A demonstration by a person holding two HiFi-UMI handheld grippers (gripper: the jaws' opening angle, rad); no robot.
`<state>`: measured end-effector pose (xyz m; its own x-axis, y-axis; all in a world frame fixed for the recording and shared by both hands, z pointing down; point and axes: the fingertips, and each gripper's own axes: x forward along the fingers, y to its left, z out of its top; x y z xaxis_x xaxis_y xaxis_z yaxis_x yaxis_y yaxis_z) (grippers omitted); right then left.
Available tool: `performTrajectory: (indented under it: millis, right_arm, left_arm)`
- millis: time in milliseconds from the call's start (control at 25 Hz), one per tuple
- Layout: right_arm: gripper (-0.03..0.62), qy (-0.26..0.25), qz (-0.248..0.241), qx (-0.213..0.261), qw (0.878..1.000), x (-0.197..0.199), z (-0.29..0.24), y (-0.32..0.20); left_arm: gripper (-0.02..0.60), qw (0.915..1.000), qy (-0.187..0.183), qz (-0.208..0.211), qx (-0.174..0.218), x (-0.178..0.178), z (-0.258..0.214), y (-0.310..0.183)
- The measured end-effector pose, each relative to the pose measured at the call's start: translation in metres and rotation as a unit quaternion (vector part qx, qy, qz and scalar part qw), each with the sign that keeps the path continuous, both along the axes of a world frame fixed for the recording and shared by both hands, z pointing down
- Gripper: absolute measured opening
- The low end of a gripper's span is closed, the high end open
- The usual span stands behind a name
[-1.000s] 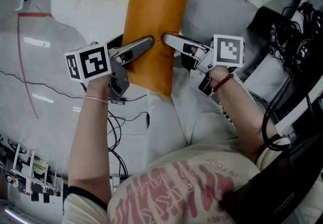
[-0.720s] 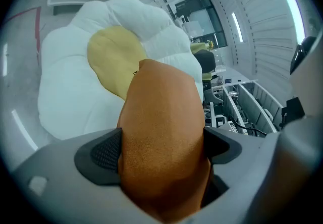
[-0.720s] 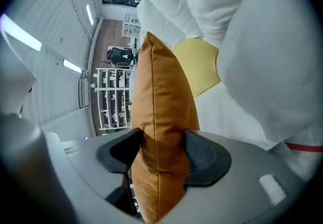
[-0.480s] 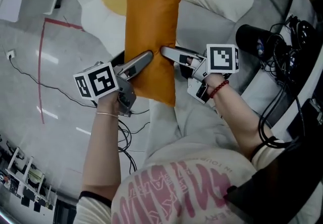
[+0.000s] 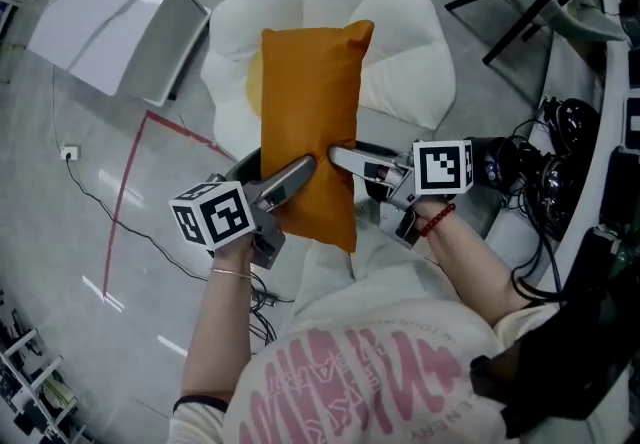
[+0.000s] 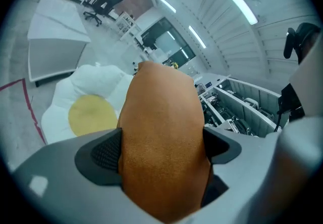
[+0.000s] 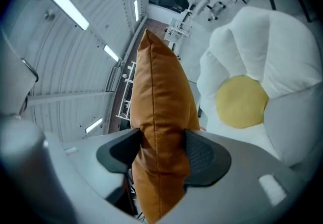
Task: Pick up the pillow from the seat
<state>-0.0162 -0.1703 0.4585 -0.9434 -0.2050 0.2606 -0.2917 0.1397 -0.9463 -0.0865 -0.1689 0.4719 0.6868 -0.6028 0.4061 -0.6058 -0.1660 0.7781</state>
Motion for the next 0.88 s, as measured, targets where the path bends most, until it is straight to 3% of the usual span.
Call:
performTrajectory:
  millis: [280, 600, 880]
  right_arm:
    - [0.268, -0.041, 0.022, 0.134, 0.99, 0.006, -0.136, -0.029]
    - [0.273, -0.044, -0.016, 0.274, 0.961, 0.015, -0.251, -0.021]
    - [0.279, -0.081, -0.009, 0.369, 0.926, 0.028, -0.324, 0.007]
  left_arm:
    - [0.518, 0.9915, -0.025, 0.006, 0.127, 0.008, -0.137, -0.032]
    - [0.518, 0.9657, -0.063, 0.005, 0.252, 0.013, -0.265, -0.018]
    - [0.522, 0.9356, -0.09, 0.025, 0.34, 0.028, -0.342, 0.008]
